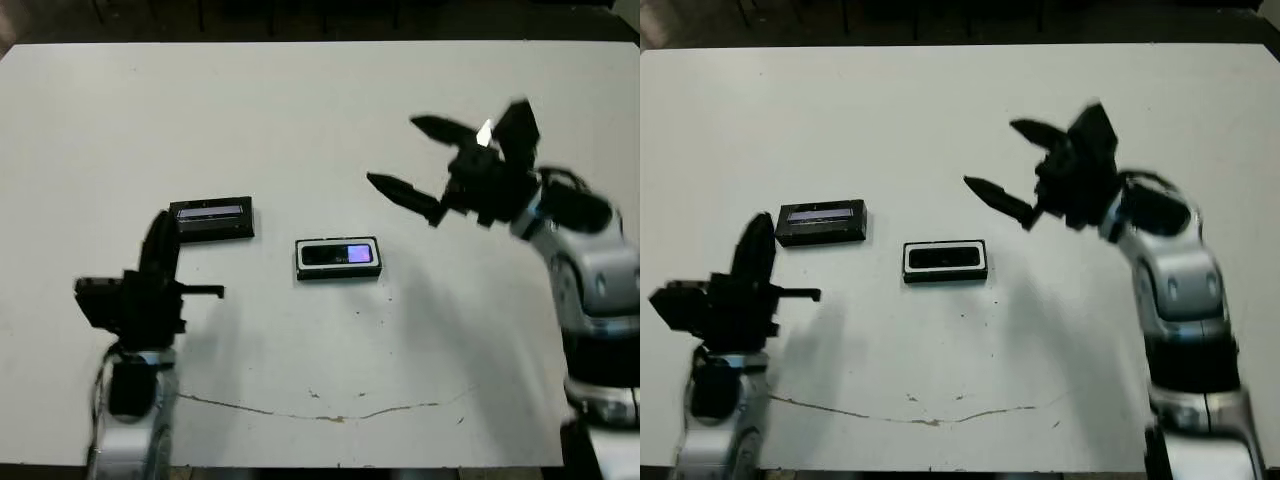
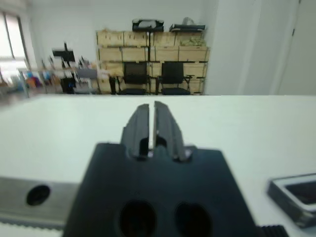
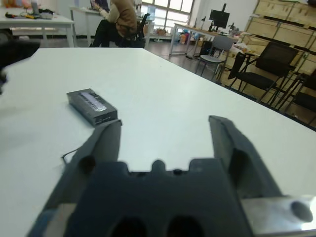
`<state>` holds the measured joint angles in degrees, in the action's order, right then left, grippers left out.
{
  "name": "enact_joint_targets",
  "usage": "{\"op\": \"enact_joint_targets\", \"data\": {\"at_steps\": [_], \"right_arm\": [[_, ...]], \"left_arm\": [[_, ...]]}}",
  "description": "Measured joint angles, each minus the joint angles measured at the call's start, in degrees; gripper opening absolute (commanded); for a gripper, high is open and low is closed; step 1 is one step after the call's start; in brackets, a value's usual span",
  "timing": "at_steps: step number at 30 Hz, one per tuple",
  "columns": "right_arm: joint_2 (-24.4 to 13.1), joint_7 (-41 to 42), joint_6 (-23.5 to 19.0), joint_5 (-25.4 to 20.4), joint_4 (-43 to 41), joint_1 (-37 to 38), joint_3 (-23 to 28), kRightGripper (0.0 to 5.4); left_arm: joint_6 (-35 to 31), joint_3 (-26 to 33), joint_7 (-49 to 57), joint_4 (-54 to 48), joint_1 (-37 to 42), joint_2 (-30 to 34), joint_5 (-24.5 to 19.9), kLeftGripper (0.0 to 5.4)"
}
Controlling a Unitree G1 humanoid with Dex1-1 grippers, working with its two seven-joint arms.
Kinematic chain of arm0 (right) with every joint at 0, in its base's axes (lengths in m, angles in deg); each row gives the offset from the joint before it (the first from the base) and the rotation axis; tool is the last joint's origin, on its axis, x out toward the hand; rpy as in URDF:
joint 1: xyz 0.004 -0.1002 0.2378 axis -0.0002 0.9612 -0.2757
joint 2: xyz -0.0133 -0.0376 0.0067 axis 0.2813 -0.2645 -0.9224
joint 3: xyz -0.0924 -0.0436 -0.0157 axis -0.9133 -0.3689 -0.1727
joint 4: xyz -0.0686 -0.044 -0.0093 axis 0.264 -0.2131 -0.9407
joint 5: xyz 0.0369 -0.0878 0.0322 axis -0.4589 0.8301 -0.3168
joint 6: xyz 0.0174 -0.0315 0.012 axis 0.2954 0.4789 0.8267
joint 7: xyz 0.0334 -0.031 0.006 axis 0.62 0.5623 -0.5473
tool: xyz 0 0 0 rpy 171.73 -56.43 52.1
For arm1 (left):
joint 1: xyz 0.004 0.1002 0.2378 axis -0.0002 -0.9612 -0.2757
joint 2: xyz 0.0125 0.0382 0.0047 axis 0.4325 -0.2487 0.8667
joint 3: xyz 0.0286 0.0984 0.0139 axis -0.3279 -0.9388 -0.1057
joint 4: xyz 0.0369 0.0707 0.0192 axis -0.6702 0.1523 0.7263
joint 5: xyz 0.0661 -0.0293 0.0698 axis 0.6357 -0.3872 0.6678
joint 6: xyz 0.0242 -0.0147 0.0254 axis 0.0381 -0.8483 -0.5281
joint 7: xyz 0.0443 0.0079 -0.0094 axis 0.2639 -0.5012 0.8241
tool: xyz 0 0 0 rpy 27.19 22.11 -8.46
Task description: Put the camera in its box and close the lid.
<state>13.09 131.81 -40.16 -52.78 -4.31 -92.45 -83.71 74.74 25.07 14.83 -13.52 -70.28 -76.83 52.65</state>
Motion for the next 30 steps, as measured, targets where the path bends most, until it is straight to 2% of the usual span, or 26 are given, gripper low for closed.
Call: {"op": "enact_joint_targets", "data": {"at_steps": [3, 6, 9, 12, 15, 19, 24, 30], "right_arm": [[-1.67, 0.04, 1.89, -1.23, -2.70, 5.82, 1.28, 2.92], [-3.98, 0.04, 2.12, -1.96, -4.82, 9.39, 2.80, 2.36], [-5.20, 0.66, 2.47, -4.46, -5.89, 11.48, 4.30, 1.81], [-5.52, 0.19, 3.54, -6.00, -7.90, 13.80, 5.31, 1.26], [-5.32, -1.04, 5.87, -6.24, -9.90, 16.34, 5.52, 0.71], [-4.95, -1.78, 5.97, -9.47, -10.98, 18.74, 5.70, 0.01], [-4.76, -1.77, 5.38, -13.76, -11.20, 19.43, 5.69, 0.01], [-5.11, -2.86, 3.71, -15.11, -12.55, 21.03, 5.38, 0.01]], "left_arm": [[-8.53, 5.00, -5.95, -0.76, 6.21, 10.80, -2.49, 0.00], [-13.46, 6.76, -16.76, 2.82, 14.84, 23.20, -5.00, 0.00], [-17.85, 4.38, -29.40, 11.19, 26.89, 33.37, -6.74, 0.00], [-20.38, -1.84, -37.41, 21.28, 39.35, 38.02, -4.03, 0.00], [-19.28, -8.34, -41.44, 32.64, 49.04, 38.34, 0.93, 0.00], [-18.66, -17.01, -45.57, 47.86, 59.89, 36.57, 9.09, 0.00], [-15.61, -25.61, -51.02, 67.43, 70.99, 31.24, 17.44, 0.00], [-17.61, -30.01, -49.88, 81.11, 75.00, 23.06, 23.33, 0.00]]}}
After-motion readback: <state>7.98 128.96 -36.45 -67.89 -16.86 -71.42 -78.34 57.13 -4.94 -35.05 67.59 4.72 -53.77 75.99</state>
